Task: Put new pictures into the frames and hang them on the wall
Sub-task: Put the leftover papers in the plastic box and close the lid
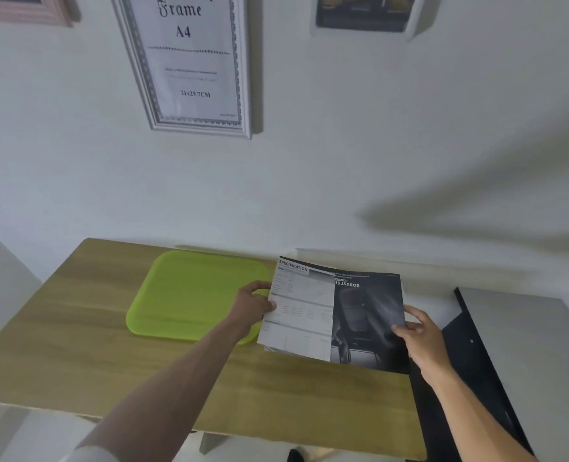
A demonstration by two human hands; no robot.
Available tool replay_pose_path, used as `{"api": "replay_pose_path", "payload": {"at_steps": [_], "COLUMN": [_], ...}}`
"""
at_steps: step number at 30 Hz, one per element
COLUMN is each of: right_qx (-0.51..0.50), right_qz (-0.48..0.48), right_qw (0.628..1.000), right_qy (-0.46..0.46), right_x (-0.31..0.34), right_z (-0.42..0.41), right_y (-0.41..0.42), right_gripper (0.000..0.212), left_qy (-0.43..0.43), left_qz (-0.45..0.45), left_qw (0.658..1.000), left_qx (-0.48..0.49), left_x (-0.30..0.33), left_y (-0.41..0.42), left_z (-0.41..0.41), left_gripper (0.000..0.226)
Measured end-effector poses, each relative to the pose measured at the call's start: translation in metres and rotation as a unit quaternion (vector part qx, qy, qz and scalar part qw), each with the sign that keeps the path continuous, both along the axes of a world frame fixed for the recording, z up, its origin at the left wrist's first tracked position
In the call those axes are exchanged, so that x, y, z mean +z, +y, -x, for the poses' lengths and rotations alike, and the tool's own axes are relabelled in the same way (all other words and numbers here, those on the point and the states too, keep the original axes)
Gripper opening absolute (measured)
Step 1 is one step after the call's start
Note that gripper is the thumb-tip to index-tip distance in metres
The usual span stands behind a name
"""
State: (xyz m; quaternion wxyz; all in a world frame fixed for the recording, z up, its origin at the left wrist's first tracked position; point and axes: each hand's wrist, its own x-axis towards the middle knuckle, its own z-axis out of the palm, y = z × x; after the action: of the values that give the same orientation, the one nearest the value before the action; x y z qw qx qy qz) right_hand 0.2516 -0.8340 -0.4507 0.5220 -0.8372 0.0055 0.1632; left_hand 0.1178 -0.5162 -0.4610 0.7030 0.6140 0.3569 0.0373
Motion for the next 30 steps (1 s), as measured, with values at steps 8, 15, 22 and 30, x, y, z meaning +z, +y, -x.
{"api": "replay_pose_path", "payload": {"at_steps": [8, 15, 22, 30], "right_qx": [0.034, 0.142, 0.258, 0.316], "right_qz": [0.124, 0.281, 0.477, 0.529], "right_qw": [0.990, 0.943, 0.832, 0.774], "right_qy": [-0.067, -0.110, -0.116, -0.149], "right_x": [-0.015, -0.048, -0.073, -0.077], "right_z": [-0.082, -0.124, -0.125, -0.140], "right_y": [0.033, 0.057, 0.065, 0.076], "right_gripper": [0.050, 0.057, 0.063, 0.052], "left_qy": [0.026, 0.115, 0.270, 0.295], "left_qz": [-0.122, -0.269, -0.433, -0.669], "left_qw": [0.992, 0.956, 0.841, 0.603], "left_qx": [0.030, -0.011, -0.179, -0.318], "left_x": [-0.011, -0.039, -0.065, -0.075], "left_y": [-0.007, -0.019, -0.041, -0.064], "left_z": [-0.090, -0.127, -0.139, -0.149], "left_gripper": [0.037, 0.034, 0.058, 0.076]}}
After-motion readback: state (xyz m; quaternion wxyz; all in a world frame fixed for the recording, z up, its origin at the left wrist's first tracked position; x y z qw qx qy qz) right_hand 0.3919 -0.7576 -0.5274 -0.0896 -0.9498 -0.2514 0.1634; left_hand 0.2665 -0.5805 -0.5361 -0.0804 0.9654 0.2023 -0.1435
